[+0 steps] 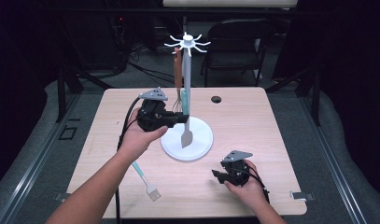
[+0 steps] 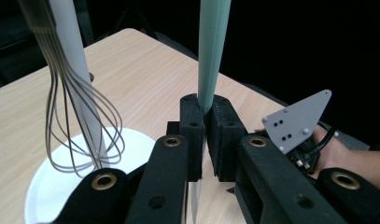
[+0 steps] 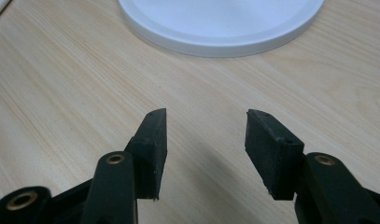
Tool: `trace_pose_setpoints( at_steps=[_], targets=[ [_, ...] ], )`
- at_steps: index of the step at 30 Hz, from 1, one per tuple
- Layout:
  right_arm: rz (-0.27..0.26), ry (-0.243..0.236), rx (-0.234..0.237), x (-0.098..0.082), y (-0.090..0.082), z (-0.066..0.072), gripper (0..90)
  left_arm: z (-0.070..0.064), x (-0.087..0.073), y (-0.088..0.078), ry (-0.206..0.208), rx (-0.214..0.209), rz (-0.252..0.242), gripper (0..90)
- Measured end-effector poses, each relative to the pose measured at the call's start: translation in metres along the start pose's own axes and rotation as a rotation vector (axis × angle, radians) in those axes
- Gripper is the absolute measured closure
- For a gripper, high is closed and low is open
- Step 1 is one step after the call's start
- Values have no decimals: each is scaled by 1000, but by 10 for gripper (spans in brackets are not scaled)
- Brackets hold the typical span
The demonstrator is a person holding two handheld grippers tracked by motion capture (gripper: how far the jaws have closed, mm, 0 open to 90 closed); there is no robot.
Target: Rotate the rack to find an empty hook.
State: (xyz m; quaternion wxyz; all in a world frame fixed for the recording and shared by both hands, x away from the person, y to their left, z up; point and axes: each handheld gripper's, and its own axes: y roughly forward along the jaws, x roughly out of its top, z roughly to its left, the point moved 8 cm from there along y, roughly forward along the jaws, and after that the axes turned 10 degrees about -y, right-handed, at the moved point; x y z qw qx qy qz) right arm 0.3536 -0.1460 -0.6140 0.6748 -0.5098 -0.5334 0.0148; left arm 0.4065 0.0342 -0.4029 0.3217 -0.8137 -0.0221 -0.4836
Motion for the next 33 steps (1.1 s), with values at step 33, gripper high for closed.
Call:
trace_pose_setpoints(
  at_steps=[33],
  targets=[
    [-2, -11, 8, -1, 2, 5, 490, 6, 83, -8, -139, -58, -27, 845]
  ],
)
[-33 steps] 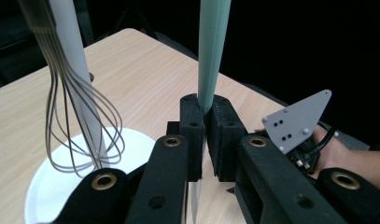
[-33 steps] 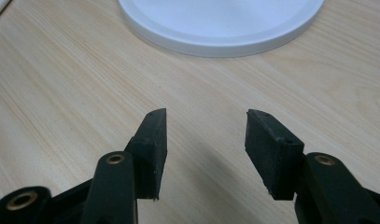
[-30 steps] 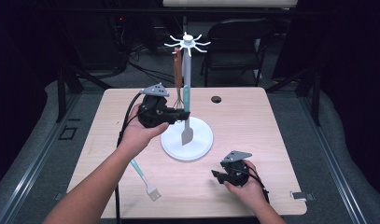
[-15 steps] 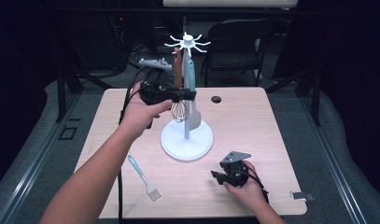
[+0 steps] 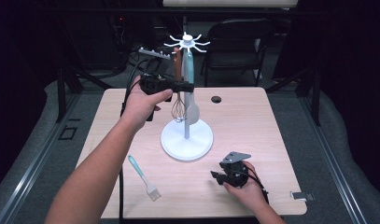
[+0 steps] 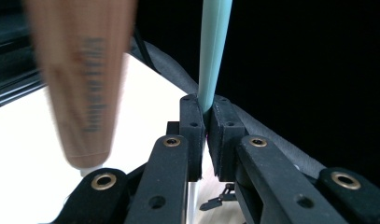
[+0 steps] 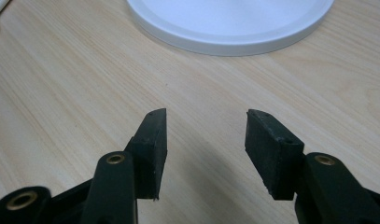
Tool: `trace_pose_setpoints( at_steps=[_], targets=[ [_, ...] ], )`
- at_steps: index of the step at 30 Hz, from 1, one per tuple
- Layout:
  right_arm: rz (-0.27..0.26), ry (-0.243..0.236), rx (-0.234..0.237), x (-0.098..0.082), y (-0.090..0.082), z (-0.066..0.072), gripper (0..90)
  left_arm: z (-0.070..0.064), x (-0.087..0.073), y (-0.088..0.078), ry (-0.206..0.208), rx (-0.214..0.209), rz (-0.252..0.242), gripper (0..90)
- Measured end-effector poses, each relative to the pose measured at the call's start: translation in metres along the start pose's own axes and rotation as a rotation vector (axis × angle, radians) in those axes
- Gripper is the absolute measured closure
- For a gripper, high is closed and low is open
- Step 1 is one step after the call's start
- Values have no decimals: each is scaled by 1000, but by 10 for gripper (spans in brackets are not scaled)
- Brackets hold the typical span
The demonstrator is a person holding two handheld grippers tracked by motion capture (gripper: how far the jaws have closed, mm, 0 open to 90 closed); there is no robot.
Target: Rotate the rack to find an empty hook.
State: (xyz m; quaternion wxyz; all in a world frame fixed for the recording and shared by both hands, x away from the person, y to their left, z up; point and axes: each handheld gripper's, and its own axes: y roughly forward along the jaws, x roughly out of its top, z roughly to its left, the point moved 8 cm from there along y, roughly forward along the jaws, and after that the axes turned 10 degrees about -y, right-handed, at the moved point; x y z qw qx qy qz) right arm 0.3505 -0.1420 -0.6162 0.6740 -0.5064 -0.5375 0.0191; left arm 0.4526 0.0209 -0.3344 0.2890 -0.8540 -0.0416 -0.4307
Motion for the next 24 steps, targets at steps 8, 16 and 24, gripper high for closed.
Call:
trace_pose_setpoints(
  at_steps=[8, 16, 24],
  targets=[
    [32, -25, -13, -2, -2, -3, 503, 2, -3, 3, 32, 38, 0, 739],
    [23, -10, -10, -2, -4, -4, 568, 0, -14, -5, 65, 87, -4, 677],
    [1, 12, -11, 2, -5, -4, 576, 9, -29, -14, 99, 173, -28, 614]
  ],
)
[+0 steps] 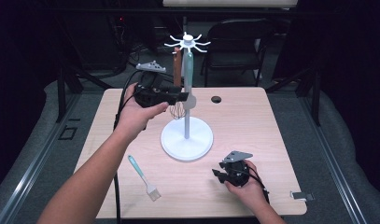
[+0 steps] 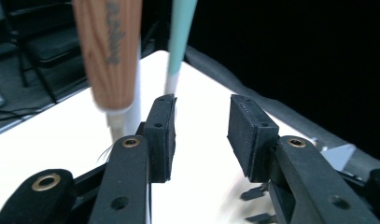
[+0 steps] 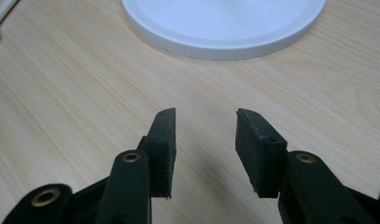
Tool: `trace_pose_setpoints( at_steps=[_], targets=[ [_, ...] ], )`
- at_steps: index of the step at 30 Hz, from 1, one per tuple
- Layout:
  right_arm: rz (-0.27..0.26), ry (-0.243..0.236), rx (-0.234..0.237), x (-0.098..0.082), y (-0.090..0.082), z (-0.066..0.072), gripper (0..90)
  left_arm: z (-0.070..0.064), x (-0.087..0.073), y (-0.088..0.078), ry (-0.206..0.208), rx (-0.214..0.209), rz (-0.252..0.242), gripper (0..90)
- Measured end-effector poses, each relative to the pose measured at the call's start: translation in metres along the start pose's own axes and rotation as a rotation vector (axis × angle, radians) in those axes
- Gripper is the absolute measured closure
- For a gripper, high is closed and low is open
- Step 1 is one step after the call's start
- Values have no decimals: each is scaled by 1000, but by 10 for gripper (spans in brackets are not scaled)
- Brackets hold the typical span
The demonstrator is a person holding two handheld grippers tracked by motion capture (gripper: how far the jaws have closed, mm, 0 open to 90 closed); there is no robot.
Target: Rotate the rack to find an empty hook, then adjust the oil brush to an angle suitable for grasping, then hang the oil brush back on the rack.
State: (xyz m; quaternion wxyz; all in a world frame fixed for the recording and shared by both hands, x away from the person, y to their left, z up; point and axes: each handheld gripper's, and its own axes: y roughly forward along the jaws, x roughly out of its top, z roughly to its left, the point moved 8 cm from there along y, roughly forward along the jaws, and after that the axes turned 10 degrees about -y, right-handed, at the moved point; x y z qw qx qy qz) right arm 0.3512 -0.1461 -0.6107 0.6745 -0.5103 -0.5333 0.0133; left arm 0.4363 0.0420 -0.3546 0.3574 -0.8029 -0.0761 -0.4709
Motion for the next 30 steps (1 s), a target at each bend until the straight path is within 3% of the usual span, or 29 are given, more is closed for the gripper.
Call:
trace_pose_setpoints(
  at_steps=[9, 17, 25, 30],
  targets=[
    [-22, 42, 6, 2, -4, -5, 560, 23, -23, -3, -27, 61, -8, 607],
    [-4, 34, 20, 2, -3, -3, 529, 33, -46, -2, -41, 79, -8, 595],
    [-61, 27, -3, 7, -11, -6, 602, 39, -69, 0, -47, 96, 0, 575],
    [-51, 20, 2, 6, -9, -6, 597, 45, -87, -1, -74, 107, -22, 555]
  ],
)
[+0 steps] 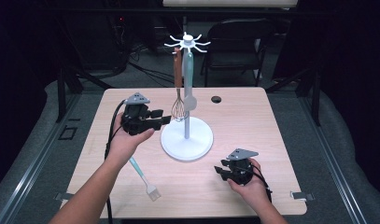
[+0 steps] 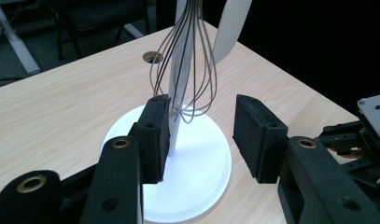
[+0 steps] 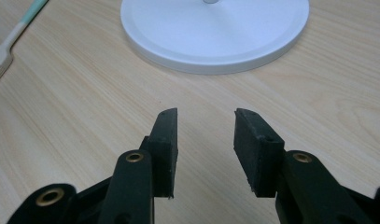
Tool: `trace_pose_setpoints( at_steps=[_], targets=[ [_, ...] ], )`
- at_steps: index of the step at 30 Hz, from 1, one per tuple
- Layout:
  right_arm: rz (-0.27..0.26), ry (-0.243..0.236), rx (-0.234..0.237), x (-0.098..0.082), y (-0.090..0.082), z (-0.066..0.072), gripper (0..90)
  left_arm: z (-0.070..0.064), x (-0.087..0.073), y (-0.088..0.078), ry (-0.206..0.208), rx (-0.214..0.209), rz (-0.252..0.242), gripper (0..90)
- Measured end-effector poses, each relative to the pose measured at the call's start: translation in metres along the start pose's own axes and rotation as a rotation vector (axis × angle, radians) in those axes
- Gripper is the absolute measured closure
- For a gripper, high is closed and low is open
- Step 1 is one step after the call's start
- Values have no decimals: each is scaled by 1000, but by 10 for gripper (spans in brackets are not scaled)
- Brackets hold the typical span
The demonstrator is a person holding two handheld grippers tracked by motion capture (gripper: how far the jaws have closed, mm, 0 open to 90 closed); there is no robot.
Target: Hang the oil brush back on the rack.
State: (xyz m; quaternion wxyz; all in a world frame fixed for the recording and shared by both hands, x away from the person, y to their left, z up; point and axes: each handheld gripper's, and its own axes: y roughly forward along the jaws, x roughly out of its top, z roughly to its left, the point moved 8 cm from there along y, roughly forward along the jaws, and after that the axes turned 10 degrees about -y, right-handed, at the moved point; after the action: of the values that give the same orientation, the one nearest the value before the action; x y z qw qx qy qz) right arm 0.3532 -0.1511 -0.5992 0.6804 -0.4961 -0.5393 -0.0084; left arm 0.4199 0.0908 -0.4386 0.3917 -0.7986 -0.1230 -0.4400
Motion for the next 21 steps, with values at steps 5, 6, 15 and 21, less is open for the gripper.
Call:
trace_pose_setpoints(
  at_steps=[5, 6, 15, 21],
  targets=[
    [14, 18, 24, 0, 3, 2, 549, 12, -27, 0, -56, 8, -13, 552],
    [17, 16, 26, 1, 2, 2, 537, 16, -33, 0, -75, 9, -14, 551],
    [7, 23, 9, 1, 1, -5, 585, 44, -82, 4, -174, 39, -4, 543],
    [40, 6, -2, -3, 5, -4, 583, 55, -107, 3, -182, 72, 0, 519]
  ],
)
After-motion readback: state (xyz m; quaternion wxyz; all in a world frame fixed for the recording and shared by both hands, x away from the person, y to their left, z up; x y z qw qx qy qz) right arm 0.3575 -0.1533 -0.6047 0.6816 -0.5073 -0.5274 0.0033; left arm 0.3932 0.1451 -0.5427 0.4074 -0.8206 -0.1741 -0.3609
